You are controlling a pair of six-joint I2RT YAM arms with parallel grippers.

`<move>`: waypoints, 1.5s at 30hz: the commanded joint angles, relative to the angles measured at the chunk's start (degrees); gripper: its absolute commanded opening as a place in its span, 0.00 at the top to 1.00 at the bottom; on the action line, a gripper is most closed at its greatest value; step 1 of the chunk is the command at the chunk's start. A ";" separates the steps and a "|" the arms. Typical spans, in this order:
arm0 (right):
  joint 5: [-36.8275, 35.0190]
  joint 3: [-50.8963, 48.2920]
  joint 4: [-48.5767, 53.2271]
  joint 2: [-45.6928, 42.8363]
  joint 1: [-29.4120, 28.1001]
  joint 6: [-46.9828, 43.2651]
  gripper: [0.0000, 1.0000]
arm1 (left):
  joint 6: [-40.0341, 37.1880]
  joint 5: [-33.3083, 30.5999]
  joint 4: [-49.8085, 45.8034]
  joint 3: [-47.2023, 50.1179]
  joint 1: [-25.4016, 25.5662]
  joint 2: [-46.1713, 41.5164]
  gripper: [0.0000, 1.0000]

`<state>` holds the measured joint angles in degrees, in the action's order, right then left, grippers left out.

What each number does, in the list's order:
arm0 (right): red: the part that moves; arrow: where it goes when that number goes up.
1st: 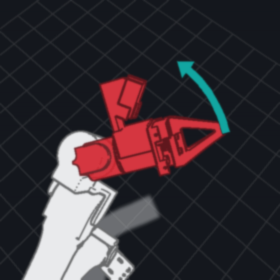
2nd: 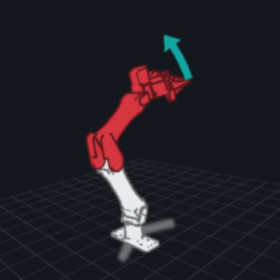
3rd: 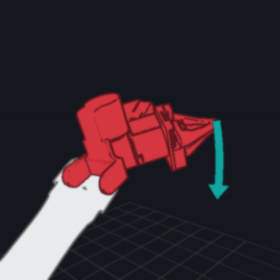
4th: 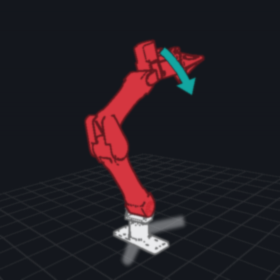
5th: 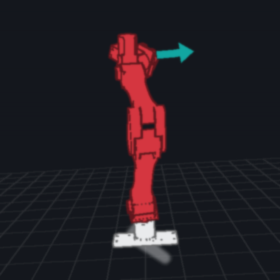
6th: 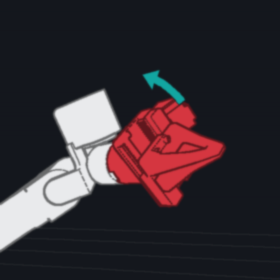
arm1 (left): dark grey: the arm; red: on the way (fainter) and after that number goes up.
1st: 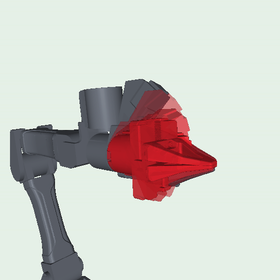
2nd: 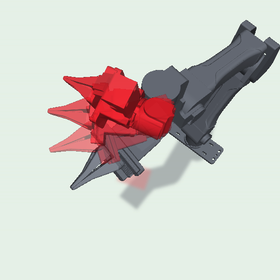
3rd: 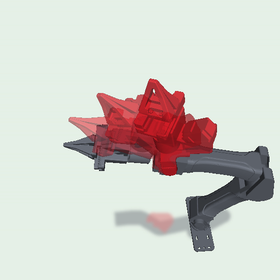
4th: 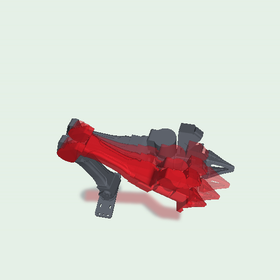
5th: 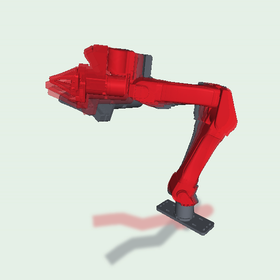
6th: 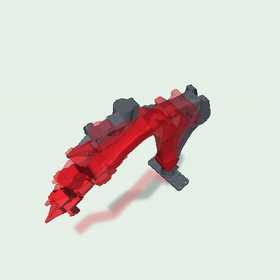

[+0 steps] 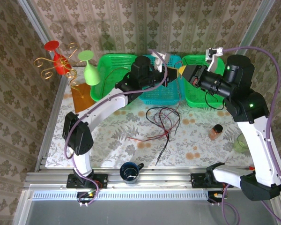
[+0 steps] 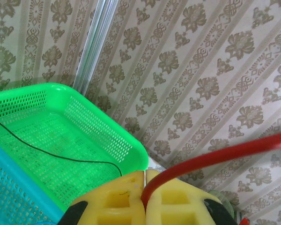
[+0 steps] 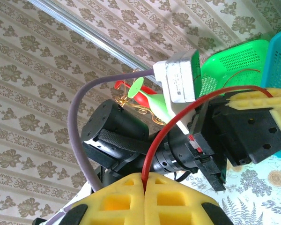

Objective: Untangle the cables

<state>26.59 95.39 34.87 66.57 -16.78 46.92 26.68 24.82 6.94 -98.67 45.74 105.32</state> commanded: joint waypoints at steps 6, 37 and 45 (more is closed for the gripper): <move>-2.36 -3.04 2.79 -3.93 1.80 -2.72 0.43 | 4.47 3.35 1.04 -1.23 -1.59 -2.66 1.00; 8.92 -34.47 -27.56 1.91 11.06 39.07 0.24 | -1.76 9.98 -13.97 -7.69 -0.99 -5.12 1.00; 14.38 -37.83 -42.16 11.80 9.93 47.92 0.22 | -2.08 11.37 -14.67 -7.62 0.15 -4.85 1.00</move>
<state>36.95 58.33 0.91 76.20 -6.02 89.49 25.87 34.33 -7.62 -106.39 45.30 101.41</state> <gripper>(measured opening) 0.777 0.046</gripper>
